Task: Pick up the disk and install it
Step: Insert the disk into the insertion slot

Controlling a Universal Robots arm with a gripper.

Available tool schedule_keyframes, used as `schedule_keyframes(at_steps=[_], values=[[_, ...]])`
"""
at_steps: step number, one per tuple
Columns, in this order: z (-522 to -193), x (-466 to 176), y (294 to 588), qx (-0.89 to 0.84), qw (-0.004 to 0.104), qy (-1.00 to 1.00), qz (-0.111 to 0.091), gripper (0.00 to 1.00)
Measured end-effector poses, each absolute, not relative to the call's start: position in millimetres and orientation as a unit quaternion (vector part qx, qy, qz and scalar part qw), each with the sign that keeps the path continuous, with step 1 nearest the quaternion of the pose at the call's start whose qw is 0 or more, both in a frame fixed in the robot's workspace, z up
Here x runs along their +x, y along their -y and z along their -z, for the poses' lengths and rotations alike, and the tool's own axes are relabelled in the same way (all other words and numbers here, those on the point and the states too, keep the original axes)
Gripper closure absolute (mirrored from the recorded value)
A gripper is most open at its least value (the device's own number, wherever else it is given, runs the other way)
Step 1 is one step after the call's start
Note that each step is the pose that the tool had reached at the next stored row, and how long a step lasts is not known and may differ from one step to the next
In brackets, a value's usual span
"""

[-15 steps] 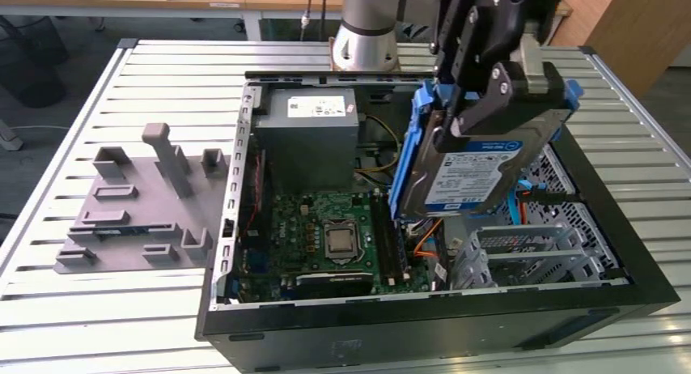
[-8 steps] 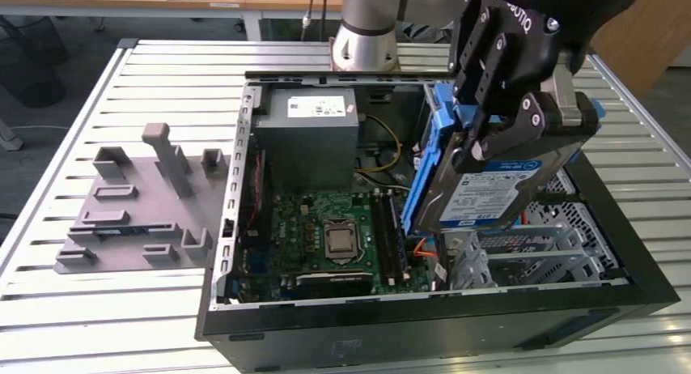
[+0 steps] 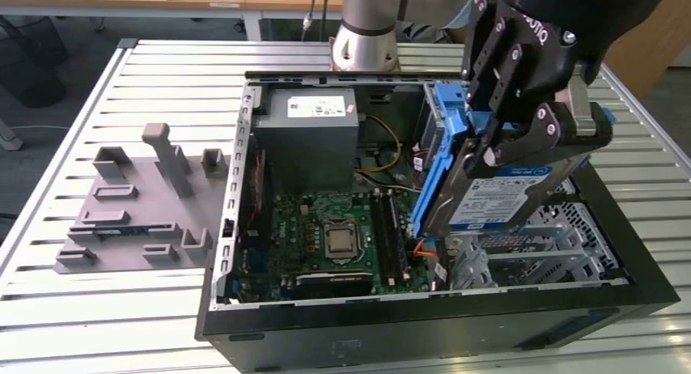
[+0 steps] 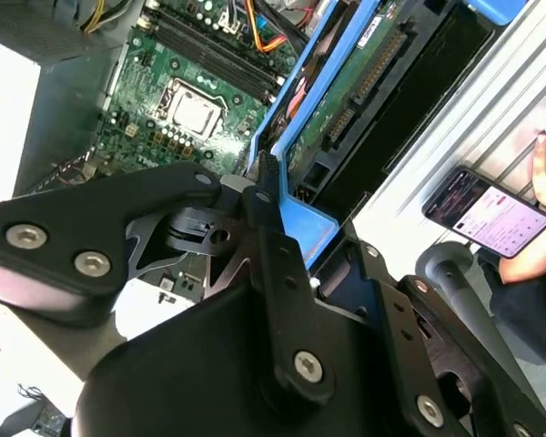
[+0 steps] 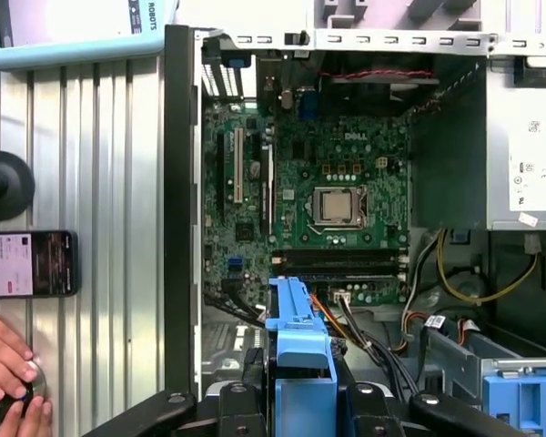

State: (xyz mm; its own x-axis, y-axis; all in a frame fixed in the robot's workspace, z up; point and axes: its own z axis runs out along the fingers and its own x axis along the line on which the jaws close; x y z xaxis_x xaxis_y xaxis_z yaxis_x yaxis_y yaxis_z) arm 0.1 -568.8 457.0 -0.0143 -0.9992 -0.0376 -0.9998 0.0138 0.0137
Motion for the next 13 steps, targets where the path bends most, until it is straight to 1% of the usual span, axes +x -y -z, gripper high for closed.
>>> schedule_keyframes(at_steps=[6,13], values=[[-456,21,569,-0.702,0.009,-0.712,-0.018,0.64],[-453,30,574,-0.702,0.009,-0.712,-0.018,0.64]])
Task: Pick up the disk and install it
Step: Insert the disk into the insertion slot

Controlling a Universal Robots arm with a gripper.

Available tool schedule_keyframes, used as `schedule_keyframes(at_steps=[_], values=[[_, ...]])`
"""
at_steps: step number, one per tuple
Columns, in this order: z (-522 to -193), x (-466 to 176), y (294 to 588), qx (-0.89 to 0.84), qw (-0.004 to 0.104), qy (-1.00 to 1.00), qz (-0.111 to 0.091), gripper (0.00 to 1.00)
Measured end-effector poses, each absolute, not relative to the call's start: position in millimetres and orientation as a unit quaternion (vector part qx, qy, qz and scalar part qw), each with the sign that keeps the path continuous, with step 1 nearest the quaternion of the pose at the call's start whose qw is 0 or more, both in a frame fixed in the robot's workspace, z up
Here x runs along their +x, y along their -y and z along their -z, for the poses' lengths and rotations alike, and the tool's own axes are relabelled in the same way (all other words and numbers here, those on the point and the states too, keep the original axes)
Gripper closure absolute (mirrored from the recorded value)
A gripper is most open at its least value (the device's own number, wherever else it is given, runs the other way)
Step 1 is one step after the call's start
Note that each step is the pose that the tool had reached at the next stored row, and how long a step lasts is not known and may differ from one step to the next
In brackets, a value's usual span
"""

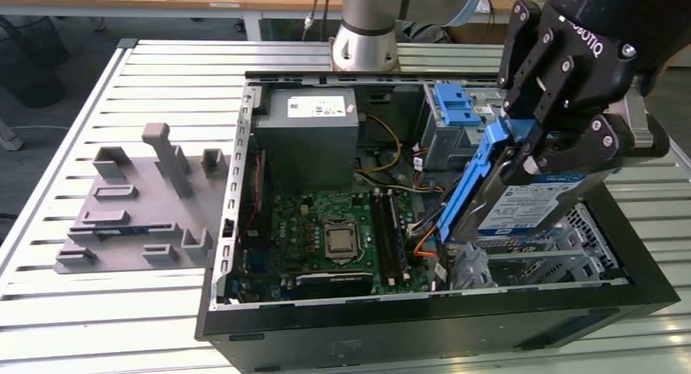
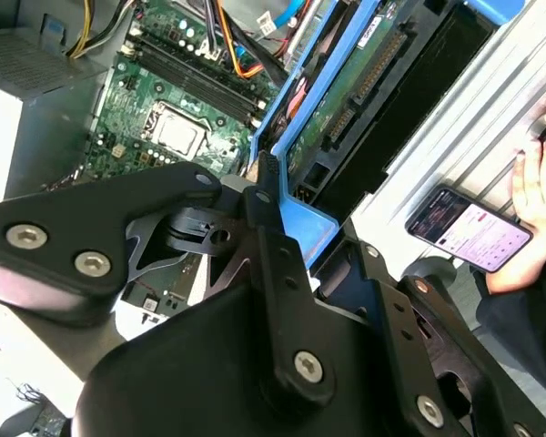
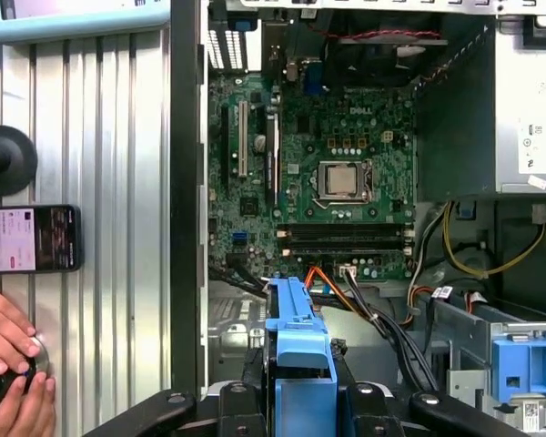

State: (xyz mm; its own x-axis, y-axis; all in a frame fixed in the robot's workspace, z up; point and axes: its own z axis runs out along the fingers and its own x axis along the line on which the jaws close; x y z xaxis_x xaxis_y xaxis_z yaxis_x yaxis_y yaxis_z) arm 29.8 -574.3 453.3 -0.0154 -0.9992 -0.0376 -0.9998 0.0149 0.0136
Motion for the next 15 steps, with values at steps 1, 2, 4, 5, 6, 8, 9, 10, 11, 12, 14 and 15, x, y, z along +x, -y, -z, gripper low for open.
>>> schedule_keyframes(at_steps=[1,2,4,5,6,8,9,10,11,12,14,15], values=[[-453,32,574,-0.702,0.009,-0.712,-0.018,0.64],[-453,38,574,-0.701,0.009,-0.712,-0.018,0.64],[-452,44,574,-0.701,0.009,-0.712,-0.018,0.64],[-452,47,574,-0.701,0.009,-0.712,-0.018,0.64],[-452,50,574,-0.701,0.009,-0.712,-0.018,0.64],[-451,55,574,-0.701,0.009,-0.712,-0.018,0.64],[-451,57,574,-0.701,0.009,-0.712,-0.018,0.64],[-451,58,574,-0.701,0.008,-0.712,-0.018,0.64],[-451,59,574,-0.701,0.009,-0.712,-0.018,0.64],[-451,61,574,-0.701,0.009,-0.712,-0.018,0.64],[-450,64,574,-0.701,0.009,-0.712,-0.018,0.64],[-450,66,574,-0.701,0.009,-0.712,-0.018,0.64]])
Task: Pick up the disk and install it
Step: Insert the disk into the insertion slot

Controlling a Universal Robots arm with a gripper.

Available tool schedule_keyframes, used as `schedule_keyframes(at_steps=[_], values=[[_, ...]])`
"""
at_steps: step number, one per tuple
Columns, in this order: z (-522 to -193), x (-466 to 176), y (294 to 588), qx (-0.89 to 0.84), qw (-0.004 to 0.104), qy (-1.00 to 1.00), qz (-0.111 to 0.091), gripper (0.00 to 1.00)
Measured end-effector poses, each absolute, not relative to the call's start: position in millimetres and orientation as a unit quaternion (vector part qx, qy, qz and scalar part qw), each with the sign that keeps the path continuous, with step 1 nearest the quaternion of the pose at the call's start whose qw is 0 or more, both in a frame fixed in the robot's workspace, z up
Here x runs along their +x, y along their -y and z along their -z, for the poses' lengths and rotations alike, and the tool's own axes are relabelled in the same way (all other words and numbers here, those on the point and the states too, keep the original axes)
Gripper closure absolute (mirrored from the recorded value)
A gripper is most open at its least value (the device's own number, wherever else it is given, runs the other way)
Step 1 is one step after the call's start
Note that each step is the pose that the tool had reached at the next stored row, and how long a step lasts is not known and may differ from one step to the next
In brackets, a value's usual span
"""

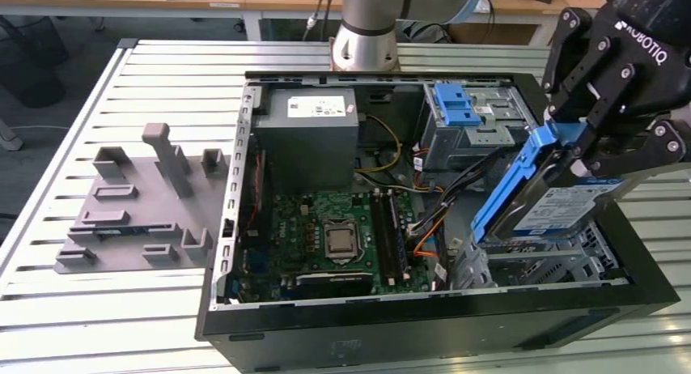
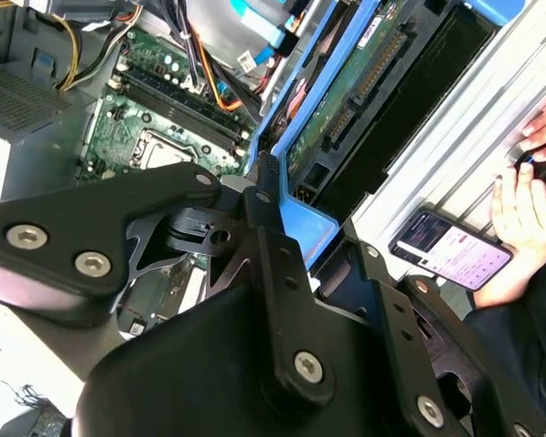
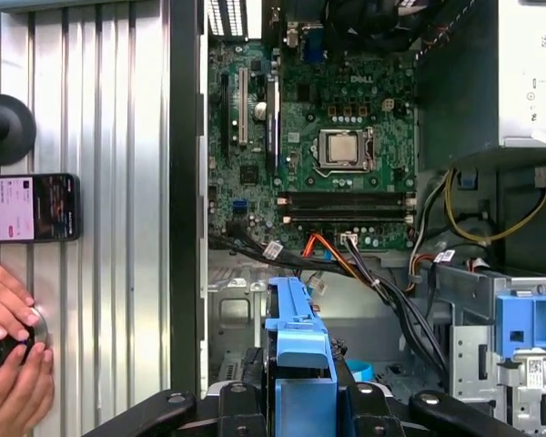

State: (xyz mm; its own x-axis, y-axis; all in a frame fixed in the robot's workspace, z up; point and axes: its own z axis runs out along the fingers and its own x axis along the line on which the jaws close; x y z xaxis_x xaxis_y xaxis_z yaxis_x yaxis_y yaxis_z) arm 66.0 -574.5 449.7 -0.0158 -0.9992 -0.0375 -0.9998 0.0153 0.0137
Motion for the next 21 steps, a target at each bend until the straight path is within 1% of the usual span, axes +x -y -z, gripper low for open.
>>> schedule_keyframes(at_steps=[6,21], values=[[-445,77,574,-0.701,0.009,-0.712,-0.018,0.64],[-433,77,574,-0.701,0.009,-0.712,-0.018,0.64]])
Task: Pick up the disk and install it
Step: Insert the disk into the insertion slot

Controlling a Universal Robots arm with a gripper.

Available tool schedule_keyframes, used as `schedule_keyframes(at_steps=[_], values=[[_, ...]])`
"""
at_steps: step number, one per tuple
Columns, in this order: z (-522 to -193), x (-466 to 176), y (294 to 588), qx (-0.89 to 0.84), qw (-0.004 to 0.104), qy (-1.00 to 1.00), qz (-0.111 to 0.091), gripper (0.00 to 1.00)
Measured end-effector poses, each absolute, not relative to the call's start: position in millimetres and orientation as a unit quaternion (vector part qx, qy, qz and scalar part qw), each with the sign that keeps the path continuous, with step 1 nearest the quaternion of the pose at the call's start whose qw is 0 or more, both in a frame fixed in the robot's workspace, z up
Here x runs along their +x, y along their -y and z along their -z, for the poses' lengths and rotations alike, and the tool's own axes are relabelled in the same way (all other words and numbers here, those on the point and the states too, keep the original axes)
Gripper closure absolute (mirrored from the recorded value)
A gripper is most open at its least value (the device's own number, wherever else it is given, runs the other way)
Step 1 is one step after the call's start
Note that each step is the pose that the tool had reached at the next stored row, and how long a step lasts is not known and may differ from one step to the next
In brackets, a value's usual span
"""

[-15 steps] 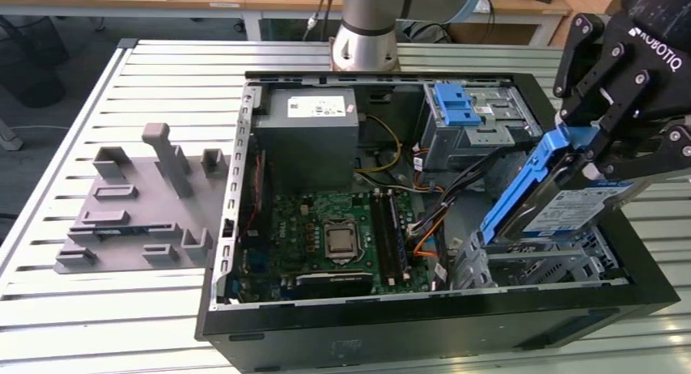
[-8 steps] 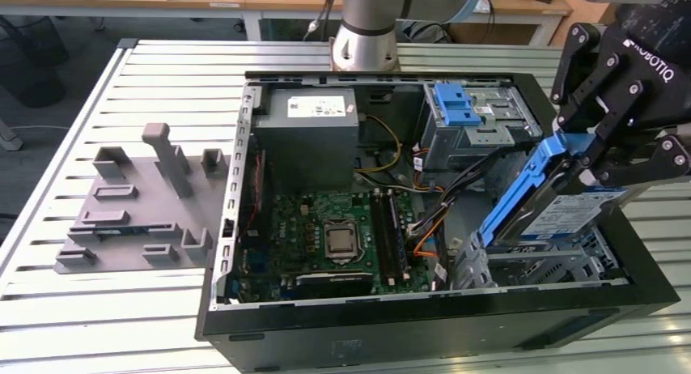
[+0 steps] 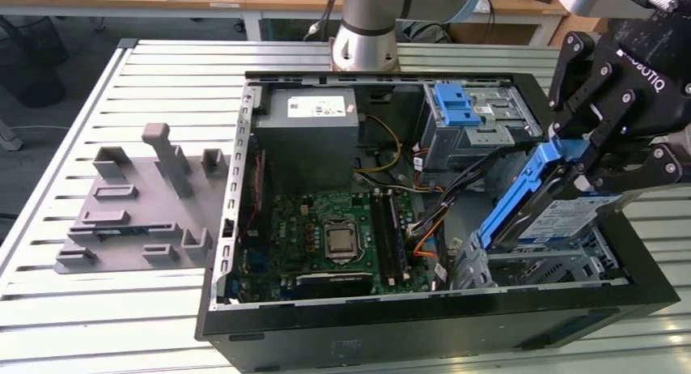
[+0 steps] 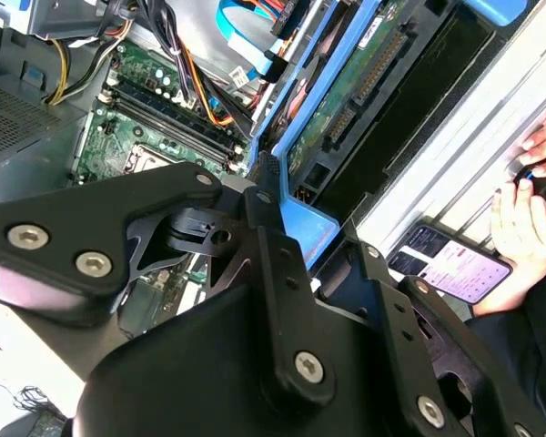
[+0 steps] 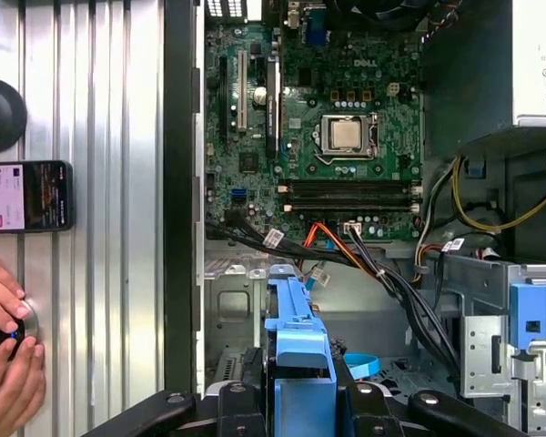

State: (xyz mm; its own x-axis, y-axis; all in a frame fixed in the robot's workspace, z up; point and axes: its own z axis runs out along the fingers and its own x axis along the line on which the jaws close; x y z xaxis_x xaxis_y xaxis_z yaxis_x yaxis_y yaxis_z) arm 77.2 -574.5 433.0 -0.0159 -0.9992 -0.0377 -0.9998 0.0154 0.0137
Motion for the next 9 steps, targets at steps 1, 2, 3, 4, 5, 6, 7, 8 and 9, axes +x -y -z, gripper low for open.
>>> schedule_keyframes(at_steps=[1,2,3,4,5,6,7,8,9], values=[[-432,77,574,-0.701,0.009,-0.712,-0.018,0.64],[-431,77,574,-0.701,0.009,-0.712,-0.018,0.64],[-429,77,574,-0.701,0.009,-0.712,-0.018,0.64],[-428,77,574,-0.701,0.009,-0.712,-0.018,0.64],[-426,77,574,-0.701,0.009,-0.712,-0.018,0.64],[-424,77,574,-0.701,0.009,-0.712,-0.018,0.64],[-422,77,574,-0.701,0.009,-0.712,-0.018,0.64],[-420,77,574,-0.701,0.009,-0.712,-0.018,0.64],[-418,77,574,-0.701,0.009,-0.712,-0.018,0.64]])
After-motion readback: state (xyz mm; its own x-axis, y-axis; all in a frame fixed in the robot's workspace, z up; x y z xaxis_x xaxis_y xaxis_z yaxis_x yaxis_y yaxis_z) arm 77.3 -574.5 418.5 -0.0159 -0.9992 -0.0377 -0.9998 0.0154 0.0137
